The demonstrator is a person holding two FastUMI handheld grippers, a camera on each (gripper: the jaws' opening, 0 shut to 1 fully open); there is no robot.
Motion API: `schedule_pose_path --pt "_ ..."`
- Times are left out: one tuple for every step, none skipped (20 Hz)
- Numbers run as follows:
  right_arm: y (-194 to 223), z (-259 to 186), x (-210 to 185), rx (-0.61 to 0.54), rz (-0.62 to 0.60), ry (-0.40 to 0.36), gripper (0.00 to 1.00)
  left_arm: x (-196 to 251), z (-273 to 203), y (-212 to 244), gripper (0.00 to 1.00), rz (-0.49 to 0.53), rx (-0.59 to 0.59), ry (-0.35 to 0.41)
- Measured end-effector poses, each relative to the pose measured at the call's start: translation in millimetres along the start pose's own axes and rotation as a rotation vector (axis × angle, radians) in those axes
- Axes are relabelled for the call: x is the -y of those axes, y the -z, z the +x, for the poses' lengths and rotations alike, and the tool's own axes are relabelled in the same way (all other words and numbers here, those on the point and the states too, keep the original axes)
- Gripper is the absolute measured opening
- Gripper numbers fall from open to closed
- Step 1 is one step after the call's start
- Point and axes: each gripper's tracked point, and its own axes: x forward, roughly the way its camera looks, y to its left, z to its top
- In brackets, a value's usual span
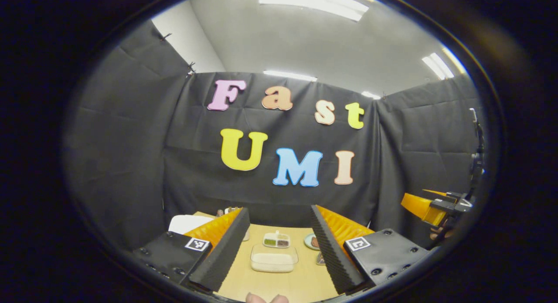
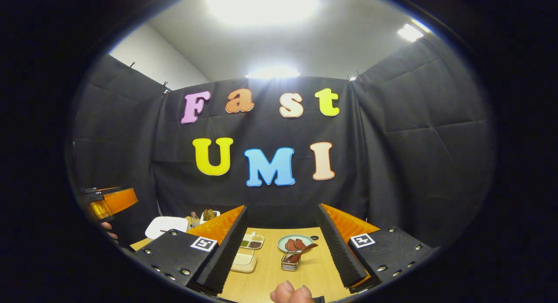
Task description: Close the left gripper, press the button to open the rice cooker; take a wooden spoon from the chopstick holder with the right hand, scoop a spoonful of rice and pour it into the rice cooker, then put the wooden spoon back into the chopstick holder.
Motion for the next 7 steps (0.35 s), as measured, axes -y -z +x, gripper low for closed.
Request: schedule_pose_path --pt "0 0 -2 -0.002 -0.011 0.003 0.95 -4 0 0 0.94 -0.007 -0.001 0.0" --pt "0 0 -7 -0.001 -0.015 -0.003 0.95 -6 0 0 0.95 -0.013 0.002 0.003" --pt "0 0 -12 -0.004 -0.016 -0.006 0.95 -9 0 0 0.95 -0.014 -0.002 0.003" --pt "1 -2 -15 -0.005 -0.016 -0.008 0.95 -12 -1 0 0.95 -0.012 -0.006 0.002" --pt "2 -3 -17 -0.008 -0.018 -0.009 0.95 -15 -2 0 0.95 -0.011 -0.007 0.001" --pt "1 -2 -18 -0.008 -0.02 -0.009 0.95 -17 -2 0 0.94 -0.012 -0.006 0.001" --pt "2 -2 -20 -0.011 -0.022 -0.009 0.95 -18 -4 1 0.97 -0.013 -0.006 0.0"
